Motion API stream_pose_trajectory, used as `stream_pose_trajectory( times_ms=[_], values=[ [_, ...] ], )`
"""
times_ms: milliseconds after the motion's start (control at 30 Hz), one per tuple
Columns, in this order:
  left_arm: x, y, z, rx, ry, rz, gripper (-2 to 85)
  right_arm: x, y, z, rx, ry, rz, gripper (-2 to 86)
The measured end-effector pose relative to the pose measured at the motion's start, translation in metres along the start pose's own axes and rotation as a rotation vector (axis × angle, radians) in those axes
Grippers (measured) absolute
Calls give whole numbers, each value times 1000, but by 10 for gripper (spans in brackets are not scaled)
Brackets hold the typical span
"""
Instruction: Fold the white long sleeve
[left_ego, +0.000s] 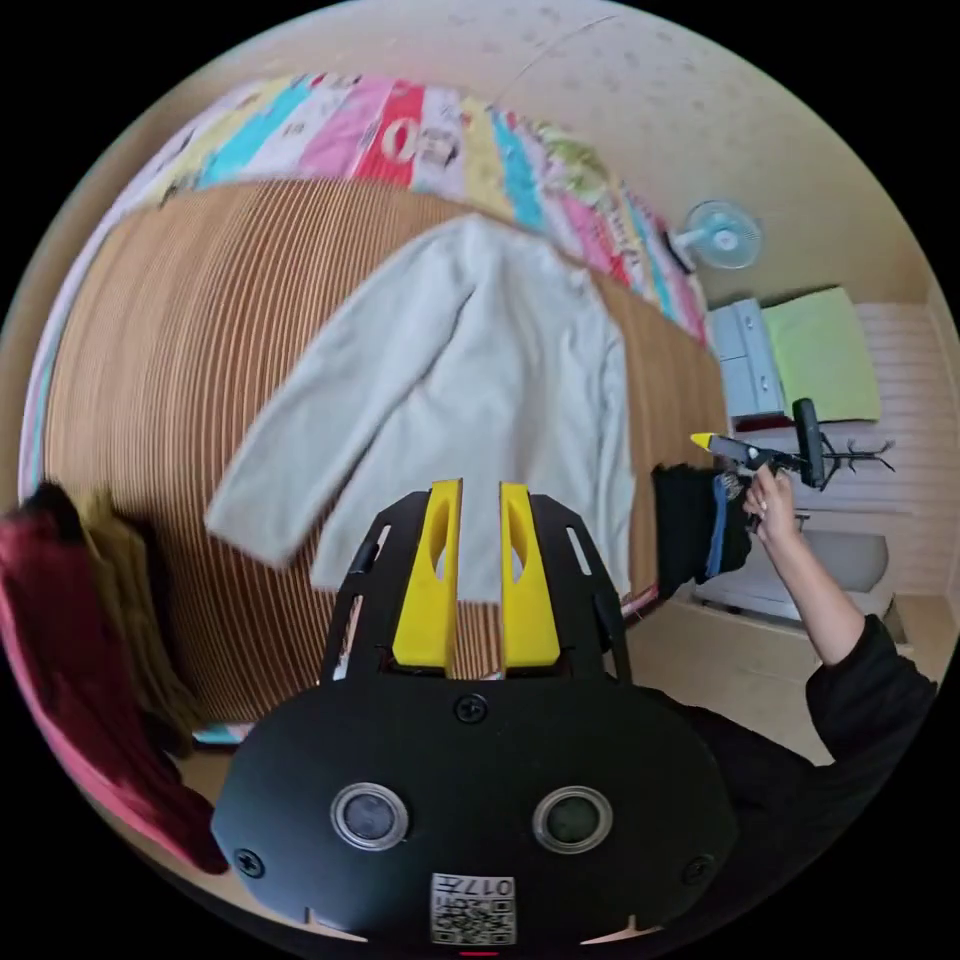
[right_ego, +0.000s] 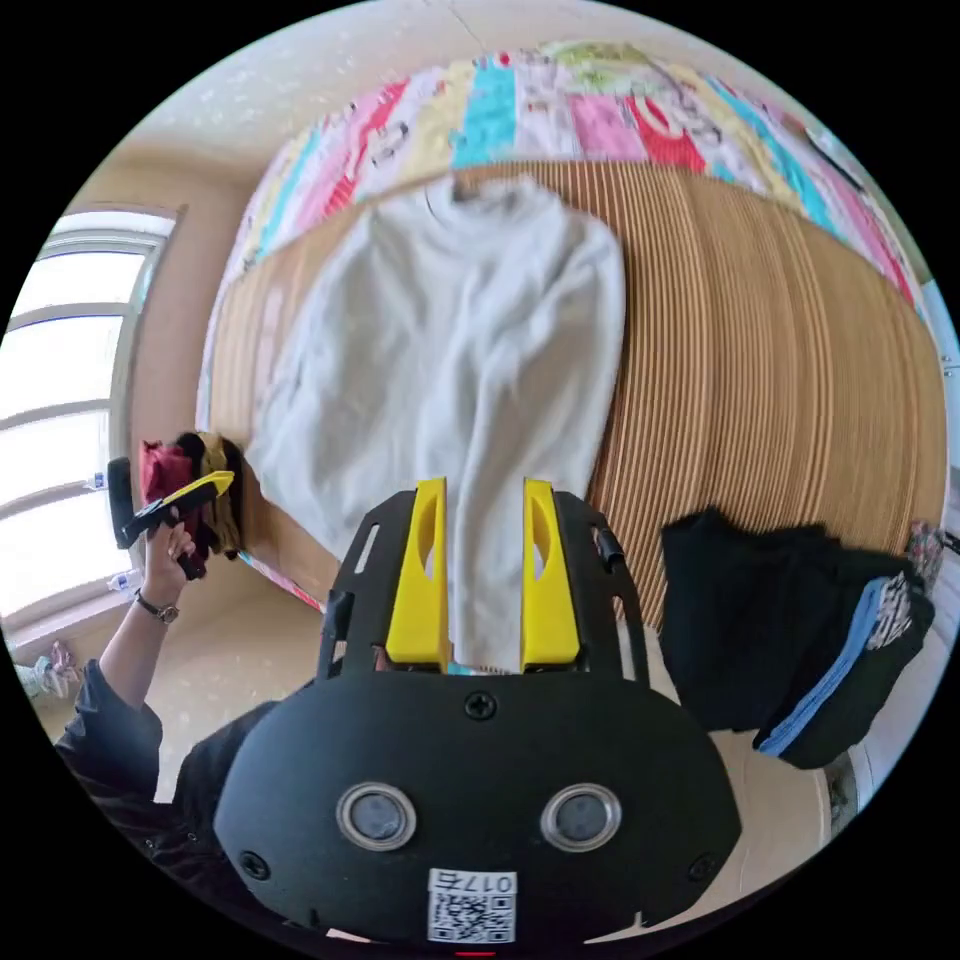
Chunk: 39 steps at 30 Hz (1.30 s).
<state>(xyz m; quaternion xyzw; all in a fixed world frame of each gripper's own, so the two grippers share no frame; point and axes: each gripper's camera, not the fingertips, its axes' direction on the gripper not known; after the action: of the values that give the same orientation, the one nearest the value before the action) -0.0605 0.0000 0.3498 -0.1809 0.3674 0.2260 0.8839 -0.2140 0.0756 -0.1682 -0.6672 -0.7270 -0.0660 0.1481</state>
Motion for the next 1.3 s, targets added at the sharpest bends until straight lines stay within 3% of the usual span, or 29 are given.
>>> stream_pose_trajectory(
  times_ms=[167, 233, 300, 400, 500, 567, 667, 733, 800, 1000, 1133, 1300],
  values=[
    [-28, 41, 0, -10, 75, -154, 66, 62, 77, 103, -242, 55, 107, 149],
    [-31, 40, -15, -33, 90, -173, 68, 61, 100, 89, -158, 149, 41, 119],
    [-30, 34, -31, -40, 104, -160, 70, 66, 103, 69, -207, 183, -30, 54],
    [-23, 19, -65, -15, 77, -121, 71, 103, 82, -8, -256, 173, -73, 43],
    [-19, 2, -100, 27, 79, -99, 77, 172, 48, -157, -21, 328, 53, 41],
    [-18, -7, -119, 58, 56, -89, 80, 254, 45, -284, 240, 351, 341, 43],
    [-19, -20, -143, 96, 26, -95, 85, 333, 72, -352, 397, 199, 617, 56],
    [-22, -33, -152, 96, 38, -86, 88, 344, 78, -349, 389, 69, 674, 69],
    [-22, -44, -155, 84, 5, -62, 88, 318, 71, -326, 344, 29, 585, 76],
    [-25, -63, -132, -78, -173, -49, 74, 170, 26, -183, -1, -67, 173, 57],
    [-43, -22, -139, -73, -67, -129, 47, 110, 48, -120, -252, 84, 26, 19],
    [-47, 83, -132, -157, -91, -127, 44, 128, 142, -149, -210, 139, -9, 8]
  ],
)
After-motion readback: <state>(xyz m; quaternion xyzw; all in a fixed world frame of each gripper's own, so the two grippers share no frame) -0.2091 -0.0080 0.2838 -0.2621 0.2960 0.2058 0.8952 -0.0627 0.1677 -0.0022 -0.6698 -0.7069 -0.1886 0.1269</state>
